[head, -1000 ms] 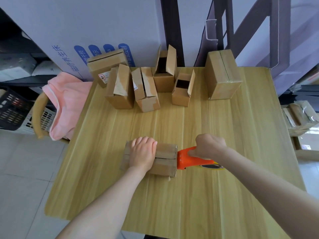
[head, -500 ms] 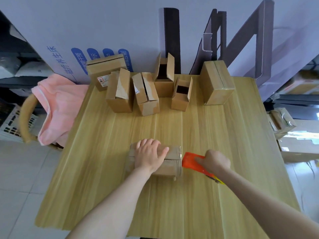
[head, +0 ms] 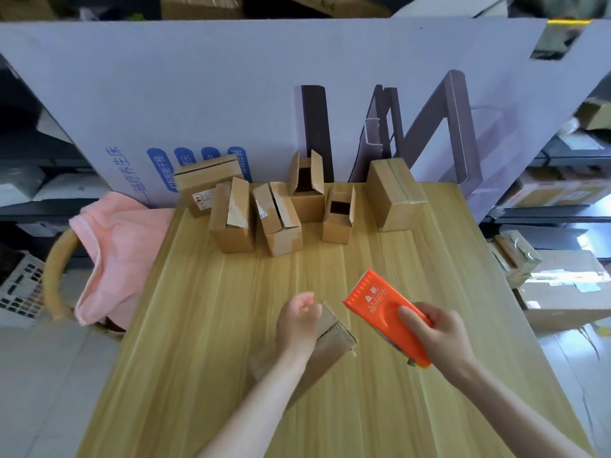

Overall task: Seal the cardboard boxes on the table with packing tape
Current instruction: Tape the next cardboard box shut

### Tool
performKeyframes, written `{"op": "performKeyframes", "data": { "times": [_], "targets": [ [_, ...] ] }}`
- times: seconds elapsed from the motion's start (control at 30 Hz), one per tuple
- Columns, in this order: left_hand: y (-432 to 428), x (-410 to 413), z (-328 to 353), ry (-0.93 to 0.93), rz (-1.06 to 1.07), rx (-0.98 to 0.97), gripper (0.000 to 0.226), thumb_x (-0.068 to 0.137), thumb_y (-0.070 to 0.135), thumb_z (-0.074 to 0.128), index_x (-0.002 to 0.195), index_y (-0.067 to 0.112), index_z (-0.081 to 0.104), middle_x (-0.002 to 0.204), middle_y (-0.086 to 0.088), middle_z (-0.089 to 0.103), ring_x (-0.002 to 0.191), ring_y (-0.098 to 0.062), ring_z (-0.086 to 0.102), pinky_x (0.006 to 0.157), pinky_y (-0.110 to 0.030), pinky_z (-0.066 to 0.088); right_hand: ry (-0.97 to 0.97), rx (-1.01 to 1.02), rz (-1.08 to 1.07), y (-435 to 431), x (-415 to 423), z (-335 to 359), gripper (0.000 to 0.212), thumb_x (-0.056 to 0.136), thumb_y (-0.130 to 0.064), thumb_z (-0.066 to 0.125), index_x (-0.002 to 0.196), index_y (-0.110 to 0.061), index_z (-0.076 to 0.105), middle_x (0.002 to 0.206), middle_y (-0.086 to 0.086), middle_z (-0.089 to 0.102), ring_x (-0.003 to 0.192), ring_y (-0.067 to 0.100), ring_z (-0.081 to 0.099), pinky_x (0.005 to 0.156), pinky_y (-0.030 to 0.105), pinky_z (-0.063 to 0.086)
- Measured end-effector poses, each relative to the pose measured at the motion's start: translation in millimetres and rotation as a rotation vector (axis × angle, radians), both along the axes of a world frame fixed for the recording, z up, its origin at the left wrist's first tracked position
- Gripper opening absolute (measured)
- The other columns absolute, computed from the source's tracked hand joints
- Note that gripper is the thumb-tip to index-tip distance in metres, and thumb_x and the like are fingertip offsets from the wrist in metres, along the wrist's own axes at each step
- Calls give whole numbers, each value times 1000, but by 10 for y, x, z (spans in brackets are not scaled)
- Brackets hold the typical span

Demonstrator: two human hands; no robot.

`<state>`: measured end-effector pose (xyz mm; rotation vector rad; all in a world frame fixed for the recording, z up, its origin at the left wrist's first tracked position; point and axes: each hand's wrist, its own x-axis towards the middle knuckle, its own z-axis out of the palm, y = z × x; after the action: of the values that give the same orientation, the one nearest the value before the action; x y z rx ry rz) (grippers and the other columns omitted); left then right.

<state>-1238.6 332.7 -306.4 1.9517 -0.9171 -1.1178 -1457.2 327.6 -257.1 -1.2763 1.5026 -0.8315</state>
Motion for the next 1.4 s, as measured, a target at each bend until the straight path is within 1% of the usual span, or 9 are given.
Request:
{"op": "performKeyframes", "data": {
  "times": [0.07, 0.13, 0.23, 0.4, 0.7, 0.77, 0.9, 1.1, 1.4],
  "targets": [
    [-65, 62, 381, 323, -83, -37, 32, 95, 38, 51, 114, 15, 65, 107, -2, 70, 91, -11, 65, 76, -21, 48, -22, -35, 1, 42, 57, 98, 20, 73, -45, 66, 77, -28, 76, 56, 20, 64, 46, 42, 63, 36, 43, 51],
    [-99, 148, 668, 453, -204, -14, 41, 98, 46, 43, 106, 16, 70, 97, -3, 74, 84, -13, 69, 72, -24, 52, -30, -75, 15, 70, 107, 176, 15, 79, -37, 69, 75, -25, 76, 56, 21, 63, 45, 43, 62, 35, 48, 51],
    [-98, 218, 887, 472, -307, -38, 40, 97, 46, 46, 98, 18, 73, 94, -4, 74, 83, -14, 68, 74, -28, 51, -11, -118, 35, 99, 151, 232, 20, 89, -20, 69, 71, -26, 76, 51, 15, 62, 40, 37, 60, 34, 48, 49],
    [-79, 244, 964, 462, -295, -77, 23, 91, 32, 61, 100, 14, 72, 88, -2, 73, 82, -13, 64, 79, -32, 50, 17, -174, 49, 130, 209, 291, 21, 89, -18, 68, 72, -27, 74, 52, 20, 61, 43, 45, 58, 34, 51, 44],
    [-195, 268, 900, 259, -251, -92, 7, 83, 18, 72, 78, 15, 70, 69, 5, 71, 64, -5, 63, 59, -20, 49, 160, -228, 60, 163, 275, 301, 17, 86, -20, 72, 74, -32, 72, 58, 5, 66, 46, 20, 59, 43, 35, 46],
    [-289, 269, 853, 148, -262, -93, 11, 84, 16, 71, 74, 17, 69, 70, 5, 70, 67, -8, 63, 64, -22, 50, 247, -227, 44, 170, 325, 312, 11, 82, -29, 73, 71, -30, 71, 57, -1, 66, 47, 15, 59, 44, 34, 48],
    [-470, 269, 721, -47, -298, -88, 20, 85, 16, 71, 66, 22, 67, 74, 7, 70, 79, -11, 65, 78, -32, 53, 362, -149, 28, 175, 375, 357, 32, 77, -46, 68, 70, -15, 71, 56, 3, 65, 48, 22, 62, 45, 43, 53],
    [-654, 93, 468, -173, -388, -1, 18, 84, 25, 73, 66, 29, 69, 80, 12, 72, 85, -10, 67, 83, -38, 55, 510, -84, -1, 201, 217, 318, 28, 78, -47, 68, 69, -21, 70, 55, -4, 64, 52, 12, 62, 49, 34, 51],
    [-792, 39, 212, -492, -441, 97, 19, 91, 36, 62, 73, 35, 67, 80, 22, 64, 73, -2, 59, 61, -23, 48, 545, 65, -72, 487, -264, 70, 22, 78, -47, 70, 66, -27, 69, 52, -6, 64, 42, 8, 60, 44, 32, 51]
  ]
}}
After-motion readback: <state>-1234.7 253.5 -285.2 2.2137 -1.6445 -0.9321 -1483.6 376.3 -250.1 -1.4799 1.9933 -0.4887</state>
